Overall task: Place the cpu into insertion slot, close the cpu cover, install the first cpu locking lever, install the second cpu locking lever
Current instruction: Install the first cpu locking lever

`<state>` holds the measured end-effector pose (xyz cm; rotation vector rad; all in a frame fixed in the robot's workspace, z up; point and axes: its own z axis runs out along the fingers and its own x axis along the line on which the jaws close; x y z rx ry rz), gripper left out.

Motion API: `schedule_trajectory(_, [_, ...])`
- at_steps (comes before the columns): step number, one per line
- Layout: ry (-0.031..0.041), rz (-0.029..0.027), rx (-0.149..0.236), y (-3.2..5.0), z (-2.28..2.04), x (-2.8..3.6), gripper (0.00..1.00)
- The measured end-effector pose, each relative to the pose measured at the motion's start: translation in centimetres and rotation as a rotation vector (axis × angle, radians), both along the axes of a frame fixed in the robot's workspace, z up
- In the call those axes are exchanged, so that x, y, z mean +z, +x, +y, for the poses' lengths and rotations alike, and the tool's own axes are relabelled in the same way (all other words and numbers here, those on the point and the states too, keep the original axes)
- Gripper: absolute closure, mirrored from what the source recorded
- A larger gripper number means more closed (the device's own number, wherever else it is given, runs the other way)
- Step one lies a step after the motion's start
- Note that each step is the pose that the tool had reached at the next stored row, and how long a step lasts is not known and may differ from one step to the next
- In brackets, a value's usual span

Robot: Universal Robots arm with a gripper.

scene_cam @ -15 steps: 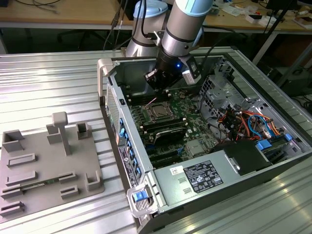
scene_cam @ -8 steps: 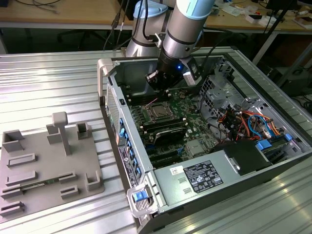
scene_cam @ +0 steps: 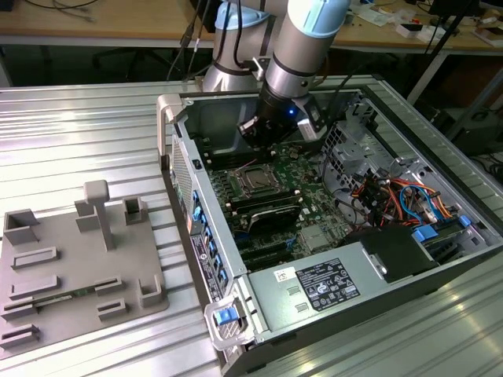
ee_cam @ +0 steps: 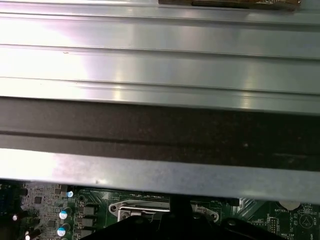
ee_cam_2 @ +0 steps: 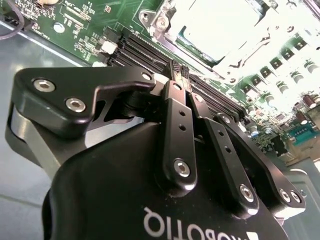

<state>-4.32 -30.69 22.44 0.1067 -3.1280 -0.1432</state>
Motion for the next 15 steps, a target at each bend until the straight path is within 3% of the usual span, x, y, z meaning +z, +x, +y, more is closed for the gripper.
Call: schedule_trajectory(15, [0.0004, -0.0002, 0.0, 0.2, 0.01, -1.33, 0.89])
